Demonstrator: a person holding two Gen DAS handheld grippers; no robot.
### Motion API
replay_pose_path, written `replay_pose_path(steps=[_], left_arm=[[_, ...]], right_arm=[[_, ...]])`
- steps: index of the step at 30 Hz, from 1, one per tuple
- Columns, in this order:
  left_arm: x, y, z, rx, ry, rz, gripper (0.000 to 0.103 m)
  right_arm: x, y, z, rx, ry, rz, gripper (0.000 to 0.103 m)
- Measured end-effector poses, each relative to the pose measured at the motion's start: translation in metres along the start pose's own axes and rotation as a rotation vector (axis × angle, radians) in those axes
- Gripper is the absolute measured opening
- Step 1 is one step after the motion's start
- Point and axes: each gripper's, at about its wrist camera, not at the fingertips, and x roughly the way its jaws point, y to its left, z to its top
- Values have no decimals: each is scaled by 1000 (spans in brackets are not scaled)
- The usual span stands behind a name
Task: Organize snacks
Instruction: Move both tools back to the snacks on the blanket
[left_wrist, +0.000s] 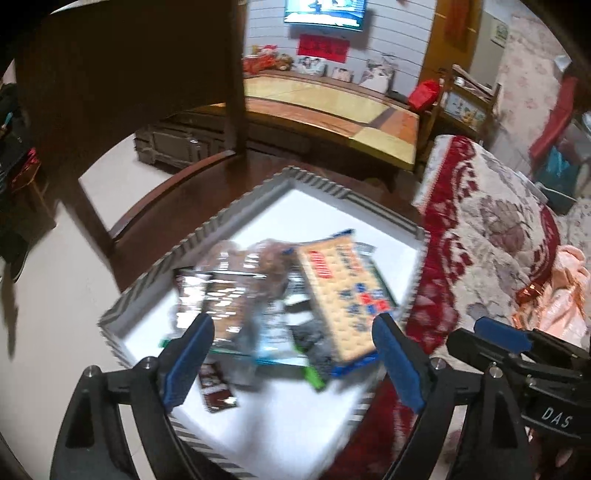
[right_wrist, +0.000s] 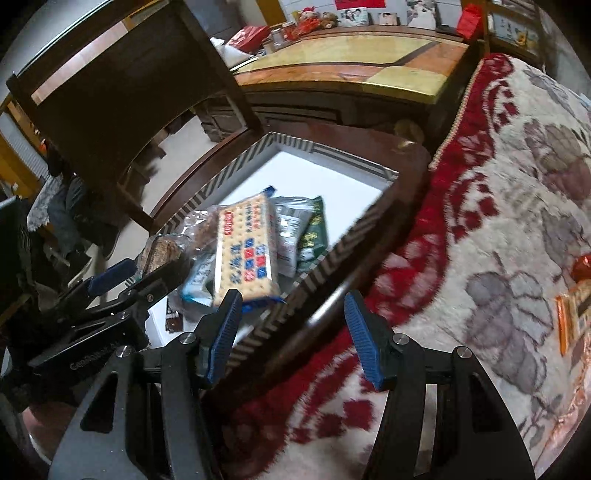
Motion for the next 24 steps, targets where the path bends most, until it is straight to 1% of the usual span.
replay_pose_path(steps=[8, 16, 24], left_arm=[[1, -55, -5, 85, 19, -69, 89], [8, -117, -13, 178, 50, -134, 89], [21, -176, -22, 267, 92, -193, 89]], right_arm=[[-40, -49, -21, 87, -48, -45, 57], [-78, -120, -52, 217, -77, -115, 57], [-105, -188, -84, 335, -94, -190, 57]])
